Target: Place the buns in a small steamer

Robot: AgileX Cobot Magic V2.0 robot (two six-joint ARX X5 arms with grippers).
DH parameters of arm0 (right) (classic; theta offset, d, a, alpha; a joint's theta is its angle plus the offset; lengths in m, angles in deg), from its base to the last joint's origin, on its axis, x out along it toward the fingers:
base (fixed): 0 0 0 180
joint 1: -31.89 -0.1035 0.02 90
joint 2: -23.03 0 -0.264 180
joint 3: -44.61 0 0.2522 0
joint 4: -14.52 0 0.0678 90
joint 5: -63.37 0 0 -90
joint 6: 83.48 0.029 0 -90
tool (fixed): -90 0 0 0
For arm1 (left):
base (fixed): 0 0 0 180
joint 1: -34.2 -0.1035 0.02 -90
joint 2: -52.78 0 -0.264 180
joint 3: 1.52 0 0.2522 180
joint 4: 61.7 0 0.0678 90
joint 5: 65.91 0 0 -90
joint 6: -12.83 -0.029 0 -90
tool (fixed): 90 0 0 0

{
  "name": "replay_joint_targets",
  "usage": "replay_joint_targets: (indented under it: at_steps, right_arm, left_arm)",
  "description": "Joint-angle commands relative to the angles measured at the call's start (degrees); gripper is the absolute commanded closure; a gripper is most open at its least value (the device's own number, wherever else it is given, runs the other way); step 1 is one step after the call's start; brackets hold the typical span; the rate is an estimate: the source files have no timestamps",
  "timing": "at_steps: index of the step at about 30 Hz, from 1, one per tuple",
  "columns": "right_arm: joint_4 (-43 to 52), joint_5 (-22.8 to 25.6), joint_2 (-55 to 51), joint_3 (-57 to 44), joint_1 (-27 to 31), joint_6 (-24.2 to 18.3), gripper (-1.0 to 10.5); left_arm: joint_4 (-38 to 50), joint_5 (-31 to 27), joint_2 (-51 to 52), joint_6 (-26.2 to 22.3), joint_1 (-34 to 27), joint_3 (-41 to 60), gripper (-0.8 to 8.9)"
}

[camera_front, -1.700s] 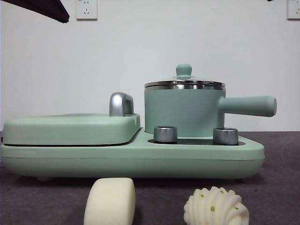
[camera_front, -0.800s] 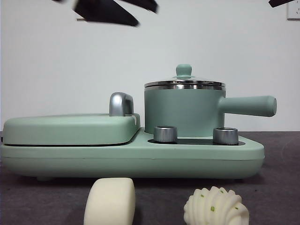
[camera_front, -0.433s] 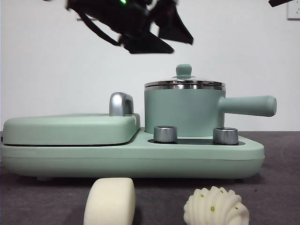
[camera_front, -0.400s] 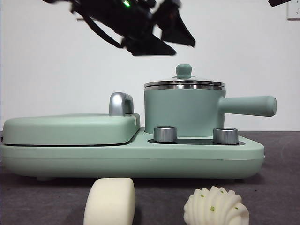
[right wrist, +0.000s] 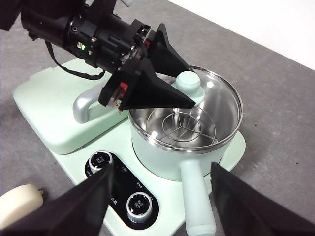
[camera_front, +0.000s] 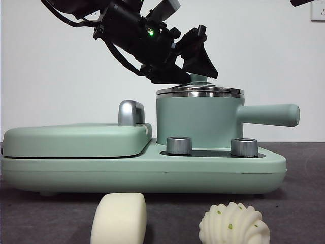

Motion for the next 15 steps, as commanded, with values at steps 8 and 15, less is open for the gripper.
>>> replay_joint_targets:
  at_steps: [8,15]
  right_arm:
    - [0.48,0.0,0.24,1.01,-0.28,0.68,6.3]
    - [0.48,0.0,0.24,1.01,-0.28,0.68,6.3]
  left_arm:
    - [0.55,-0.11,-1.25,-1.53,0.57,-1.27,7.66]
    - [0.68,-0.11,-1.22,-4.09,0.57,-1.31,7.98]
